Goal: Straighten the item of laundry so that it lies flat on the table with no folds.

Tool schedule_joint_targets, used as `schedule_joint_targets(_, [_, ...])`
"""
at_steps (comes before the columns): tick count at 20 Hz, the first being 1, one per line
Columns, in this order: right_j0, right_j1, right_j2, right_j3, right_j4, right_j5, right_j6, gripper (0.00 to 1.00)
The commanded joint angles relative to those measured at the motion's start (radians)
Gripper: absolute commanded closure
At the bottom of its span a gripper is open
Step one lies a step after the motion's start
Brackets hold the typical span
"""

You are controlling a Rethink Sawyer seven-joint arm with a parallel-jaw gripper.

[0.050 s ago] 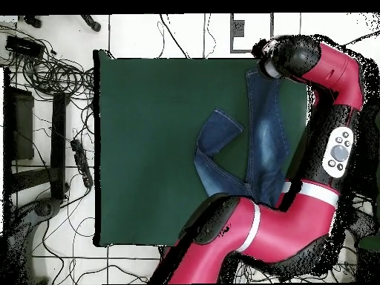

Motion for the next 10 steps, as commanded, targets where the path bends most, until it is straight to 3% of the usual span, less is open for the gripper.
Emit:
schedule_joint_targets(1, [0.051, 0.009, 0.004, 0.001, -0.034, 0.044, 0.175, 0.0])
schedule_joint_targets(7, [0.053, -0.005, -0.018, 0.018, -0.032, 0.078, 0.218, 0.0])
schedule_joint_targets(10, [0.053, -0.074, -0.045, 0.163, -0.016, 0.048, 0.23, 0.0])
